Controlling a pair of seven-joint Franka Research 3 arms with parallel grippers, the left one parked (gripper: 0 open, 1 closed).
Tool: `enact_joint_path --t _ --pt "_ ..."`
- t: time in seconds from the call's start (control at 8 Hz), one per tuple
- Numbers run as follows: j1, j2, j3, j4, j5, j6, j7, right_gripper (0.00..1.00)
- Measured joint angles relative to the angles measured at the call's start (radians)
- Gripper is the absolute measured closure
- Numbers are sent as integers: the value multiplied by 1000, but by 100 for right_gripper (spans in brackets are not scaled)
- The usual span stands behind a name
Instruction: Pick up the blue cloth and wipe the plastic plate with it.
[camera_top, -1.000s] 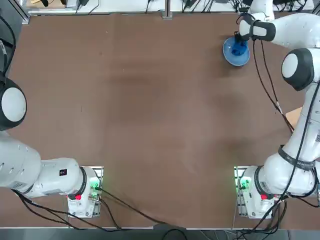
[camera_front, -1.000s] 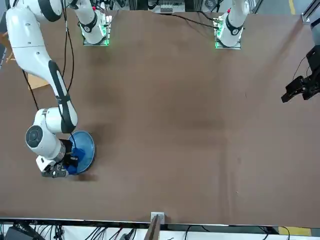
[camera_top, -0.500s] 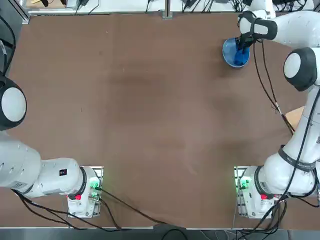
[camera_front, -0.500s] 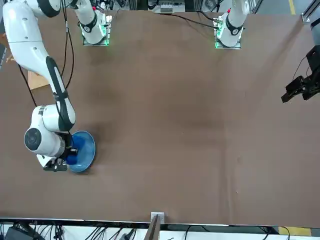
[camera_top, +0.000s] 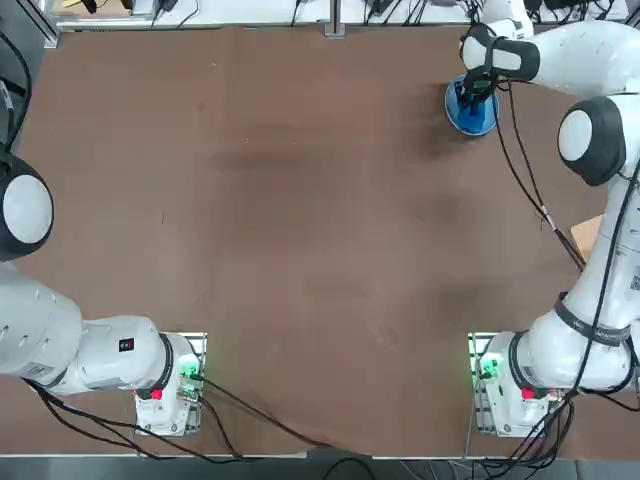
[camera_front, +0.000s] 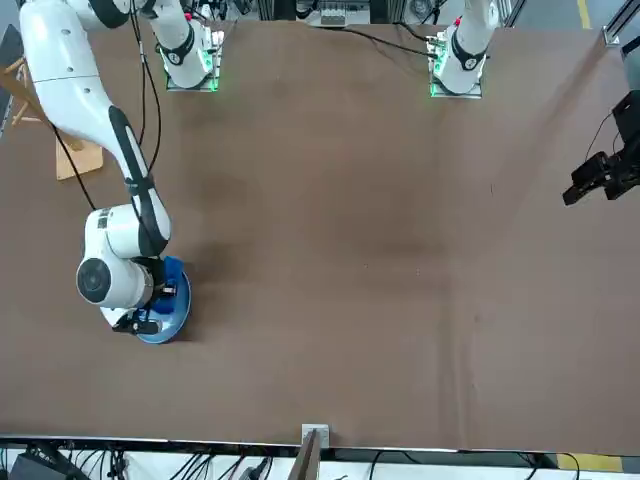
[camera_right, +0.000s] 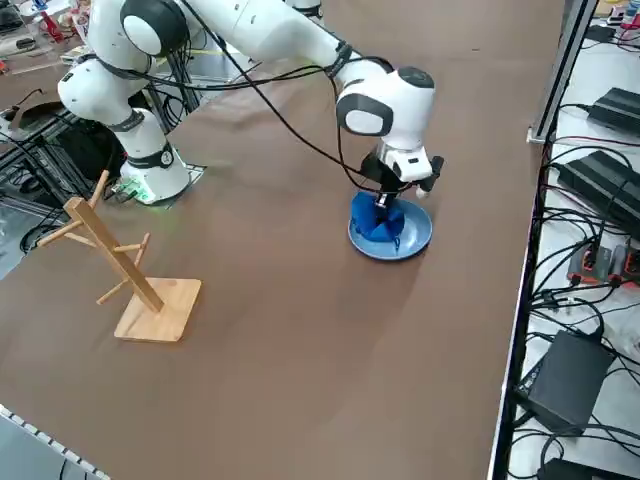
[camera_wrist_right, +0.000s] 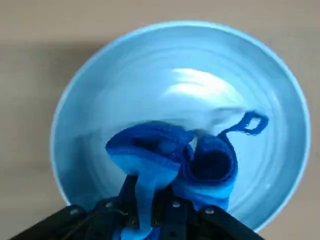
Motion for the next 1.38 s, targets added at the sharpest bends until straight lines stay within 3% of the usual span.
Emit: enact_joint_path --t 0.62,1.38 --pt "-10 86 -5 125 3 214 -61 92" --pt "-111 85 3 112 8 146 -200 92"
